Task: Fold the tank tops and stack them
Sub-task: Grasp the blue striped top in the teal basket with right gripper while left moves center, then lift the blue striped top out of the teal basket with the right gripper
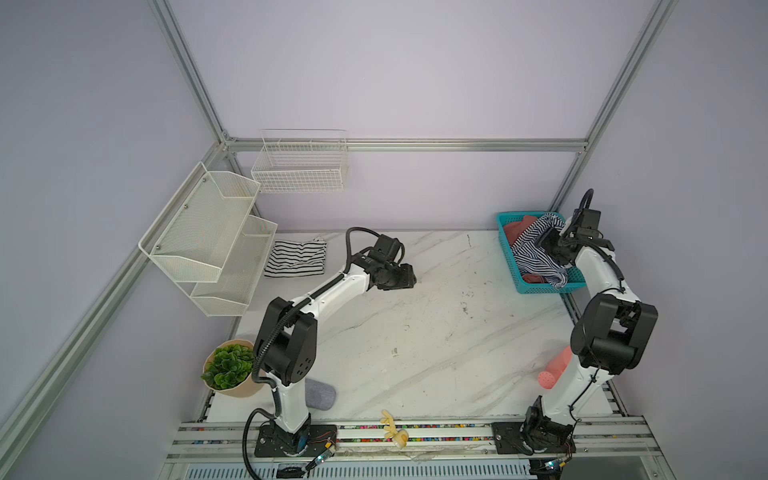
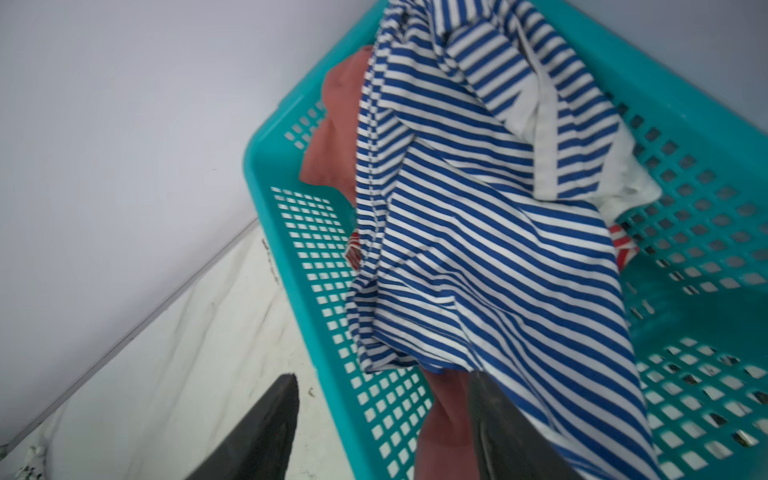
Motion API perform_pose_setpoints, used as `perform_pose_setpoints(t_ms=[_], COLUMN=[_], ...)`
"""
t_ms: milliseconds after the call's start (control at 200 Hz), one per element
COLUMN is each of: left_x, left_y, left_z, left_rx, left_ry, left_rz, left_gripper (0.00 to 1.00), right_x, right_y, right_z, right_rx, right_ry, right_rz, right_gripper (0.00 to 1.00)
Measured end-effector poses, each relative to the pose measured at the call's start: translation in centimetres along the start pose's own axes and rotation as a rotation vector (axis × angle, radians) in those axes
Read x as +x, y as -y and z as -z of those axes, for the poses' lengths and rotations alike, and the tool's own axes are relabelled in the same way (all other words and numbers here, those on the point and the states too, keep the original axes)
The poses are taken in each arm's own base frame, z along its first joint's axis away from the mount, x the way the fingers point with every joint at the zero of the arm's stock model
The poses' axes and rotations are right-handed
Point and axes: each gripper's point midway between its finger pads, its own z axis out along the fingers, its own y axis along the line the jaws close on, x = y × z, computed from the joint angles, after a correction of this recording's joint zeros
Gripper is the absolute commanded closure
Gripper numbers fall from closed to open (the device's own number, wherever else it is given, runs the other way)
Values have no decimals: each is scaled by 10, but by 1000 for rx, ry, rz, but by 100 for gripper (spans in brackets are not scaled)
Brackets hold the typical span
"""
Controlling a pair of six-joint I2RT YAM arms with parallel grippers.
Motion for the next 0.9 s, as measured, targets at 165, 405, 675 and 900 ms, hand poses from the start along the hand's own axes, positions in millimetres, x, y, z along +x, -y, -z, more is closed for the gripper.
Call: perform_pose_setpoints(t_ms=[165,405,675,900], left_x=[41,76,85,86], left_y=[28,36,42,45], left_z=[-36,-64,-69,-69], left_rx=[61,81,109,121], left_ry=[-117,-223,-254,-257], left_rz=[-36,-30,-33,-33], left_gripper=[43,43,43,43], right_x=[5,-4,21,44], right_y=[34,67,77,81], right_z=[-15,-16,-22,-28], right_rx=[88,200,207,192], right_ry=[-35,-40,-119,-183], right_rz=[-25,9,42,45], right_gripper=[27,24,26,56])
